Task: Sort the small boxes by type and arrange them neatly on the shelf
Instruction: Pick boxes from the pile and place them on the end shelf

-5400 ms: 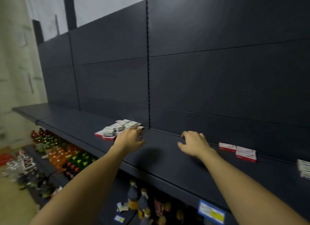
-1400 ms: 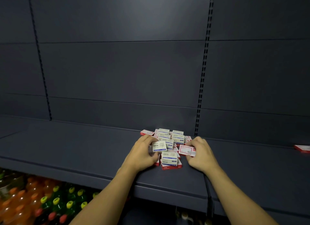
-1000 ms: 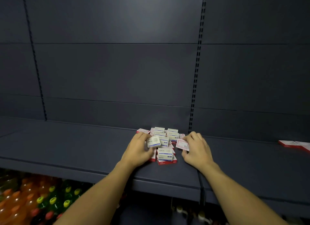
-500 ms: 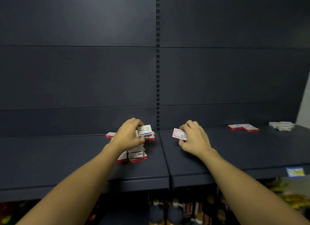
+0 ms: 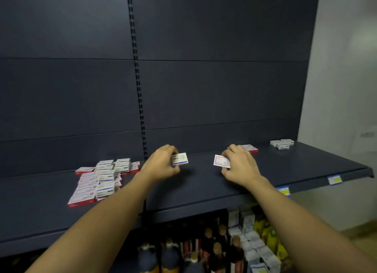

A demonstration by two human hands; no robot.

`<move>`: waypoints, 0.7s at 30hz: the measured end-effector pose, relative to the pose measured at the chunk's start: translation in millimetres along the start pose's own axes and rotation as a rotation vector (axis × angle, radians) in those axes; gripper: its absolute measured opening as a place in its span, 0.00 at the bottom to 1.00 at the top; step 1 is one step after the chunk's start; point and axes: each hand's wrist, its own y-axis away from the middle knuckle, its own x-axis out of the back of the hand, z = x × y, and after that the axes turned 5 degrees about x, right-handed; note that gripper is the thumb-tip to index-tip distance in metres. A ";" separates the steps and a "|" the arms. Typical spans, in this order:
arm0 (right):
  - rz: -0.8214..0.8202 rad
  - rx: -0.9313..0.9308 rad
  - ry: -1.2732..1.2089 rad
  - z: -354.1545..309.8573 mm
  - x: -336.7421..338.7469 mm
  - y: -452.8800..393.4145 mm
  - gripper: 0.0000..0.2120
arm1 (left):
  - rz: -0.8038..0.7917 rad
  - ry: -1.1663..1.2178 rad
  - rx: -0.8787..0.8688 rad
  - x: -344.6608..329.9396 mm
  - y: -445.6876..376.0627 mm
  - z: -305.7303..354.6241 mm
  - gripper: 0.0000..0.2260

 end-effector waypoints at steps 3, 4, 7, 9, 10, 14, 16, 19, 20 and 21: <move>-0.022 -0.002 0.019 36.6 12.8 8.6 0.18 | -0.027 0.002 0.010 -18.7 -10.8 30.0 0.16; -0.025 -0.004 0.028 49.2 16.0 10.7 0.19 | -0.026 0.008 0.019 -25.1 -14.4 38.5 0.16; -0.051 0.006 0.070 85.2 25.1 15.2 0.19 | -0.010 0.008 0.047 -42.4 -23.1 62.9 0.15; -0.074 0.016 0.084 106.1 31.5 18.0 0.20 | -0.010 0.001 0.062 -51.8 -27.1 79.0 0.16; -0.080 0.017 0.082 115.8 34.7 19.6 0.21 | -0.011 -0.005 0.066 -55.9 -29.2 86.5 0.16; -0.097 0.035 0.077 146.6 42.0 25.7 0.22 | 0.008 -0.002 0.096 -69.1 -37.8 115.2 0.16; -0.104 0.041 0.067 158.8 42.1 28.7 0.22 | 0.008 -0.005 0.102 -75.8 -43.5 127.3 0.16; -0.108 0.045 0.050 176.0 39.8 32.7 0.21 | -0.012 -0.022 0.095 -86.2 -54.5 140.8 0.16; -0.112 0.049 0.052 182.5 38.5 33.4 0.21 | -0.016 -0.025 0.093 -90.4 -59.3 143.9 0.16; -0.116 0.051 0.054 189.1 37.1 33.7 0.20 | -0.019 -0.026 0.092 -94.7 -64.2 147.1 0.16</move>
